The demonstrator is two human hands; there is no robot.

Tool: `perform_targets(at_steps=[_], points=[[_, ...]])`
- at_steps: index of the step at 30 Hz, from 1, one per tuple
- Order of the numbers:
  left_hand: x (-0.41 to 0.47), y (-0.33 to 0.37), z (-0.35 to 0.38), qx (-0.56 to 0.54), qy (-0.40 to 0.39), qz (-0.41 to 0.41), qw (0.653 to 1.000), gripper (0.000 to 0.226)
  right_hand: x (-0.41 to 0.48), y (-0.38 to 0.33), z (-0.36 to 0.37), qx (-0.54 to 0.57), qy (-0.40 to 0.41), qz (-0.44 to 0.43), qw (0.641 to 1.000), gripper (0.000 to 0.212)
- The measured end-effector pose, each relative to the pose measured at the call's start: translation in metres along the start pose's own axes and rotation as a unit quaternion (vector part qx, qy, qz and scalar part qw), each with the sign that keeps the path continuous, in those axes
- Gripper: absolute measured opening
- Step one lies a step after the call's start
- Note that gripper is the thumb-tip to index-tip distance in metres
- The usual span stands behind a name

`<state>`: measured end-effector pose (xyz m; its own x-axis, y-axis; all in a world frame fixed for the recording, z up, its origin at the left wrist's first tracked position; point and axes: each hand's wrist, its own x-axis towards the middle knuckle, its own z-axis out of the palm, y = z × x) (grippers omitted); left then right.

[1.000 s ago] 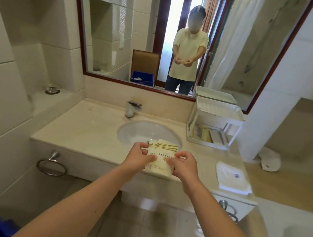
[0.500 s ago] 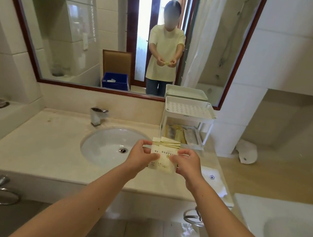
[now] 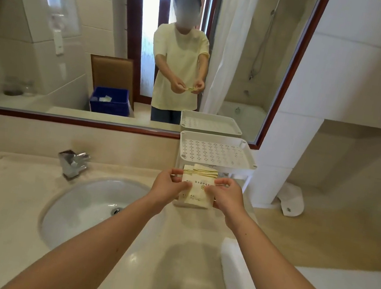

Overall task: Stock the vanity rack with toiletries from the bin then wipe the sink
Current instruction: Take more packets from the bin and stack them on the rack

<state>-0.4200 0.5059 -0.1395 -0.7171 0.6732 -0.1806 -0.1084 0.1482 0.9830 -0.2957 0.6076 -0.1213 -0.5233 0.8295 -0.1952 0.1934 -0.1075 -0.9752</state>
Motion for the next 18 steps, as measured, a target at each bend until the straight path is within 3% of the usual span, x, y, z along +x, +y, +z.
perform_targets(at_steps=[9, 18], points=[[0.126, 0.025, 0.0, 0.073, 0.012, 0.026, 0.997, 0.043, 0.117, -0.031, 0.027, -0.017, 0.021, 0.014, 1.0, 0.029], [0.215, 0.049, 0.007, 0.158, 0.033, 0.033, 0.986, 0.049, 0.215, -0.051, 0.042, -0.059, -0.013, 0.014, 0.998, 0.031]])
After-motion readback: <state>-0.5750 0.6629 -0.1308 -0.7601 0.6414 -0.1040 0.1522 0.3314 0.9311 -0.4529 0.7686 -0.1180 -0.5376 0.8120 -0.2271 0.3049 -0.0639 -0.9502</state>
